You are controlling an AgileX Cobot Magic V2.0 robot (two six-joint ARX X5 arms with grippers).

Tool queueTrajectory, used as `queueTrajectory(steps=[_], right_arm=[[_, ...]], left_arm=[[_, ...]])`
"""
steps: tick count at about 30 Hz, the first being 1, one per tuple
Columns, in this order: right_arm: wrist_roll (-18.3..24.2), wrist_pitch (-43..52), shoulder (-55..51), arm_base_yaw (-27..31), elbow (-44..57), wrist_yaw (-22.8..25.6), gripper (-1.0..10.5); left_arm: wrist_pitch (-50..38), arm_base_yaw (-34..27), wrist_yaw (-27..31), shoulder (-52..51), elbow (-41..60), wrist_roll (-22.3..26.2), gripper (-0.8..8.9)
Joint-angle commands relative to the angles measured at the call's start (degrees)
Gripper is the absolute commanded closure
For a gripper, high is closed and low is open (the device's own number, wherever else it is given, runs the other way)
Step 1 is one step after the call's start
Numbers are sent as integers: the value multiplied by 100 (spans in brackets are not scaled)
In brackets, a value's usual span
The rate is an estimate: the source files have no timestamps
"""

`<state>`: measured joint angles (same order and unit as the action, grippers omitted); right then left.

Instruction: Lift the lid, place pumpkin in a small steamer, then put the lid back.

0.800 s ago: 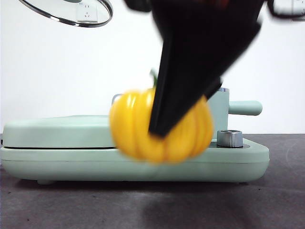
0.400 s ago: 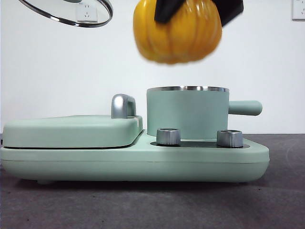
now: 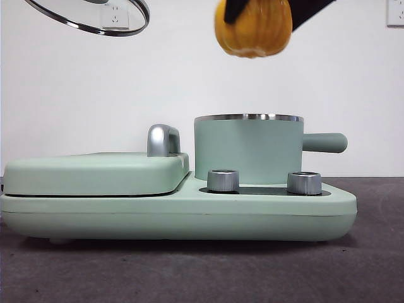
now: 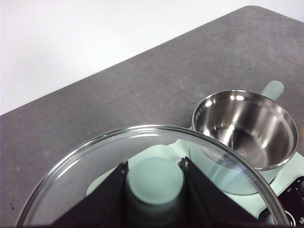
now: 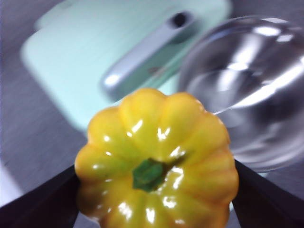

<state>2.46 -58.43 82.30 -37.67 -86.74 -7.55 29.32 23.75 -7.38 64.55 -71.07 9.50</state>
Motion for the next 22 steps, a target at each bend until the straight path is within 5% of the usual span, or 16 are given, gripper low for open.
queueTrajectory(steps=[1, 22], right_arm=[[-94, 48, 382, 251, -387, -35, 655], [164, 131, 2614, 1014, -1718, -284, 655]], left_arm=[[-186, 11, 0, 20, -107, 50, 804], [-184, 11, 0, 20, -107, 48, 804]])
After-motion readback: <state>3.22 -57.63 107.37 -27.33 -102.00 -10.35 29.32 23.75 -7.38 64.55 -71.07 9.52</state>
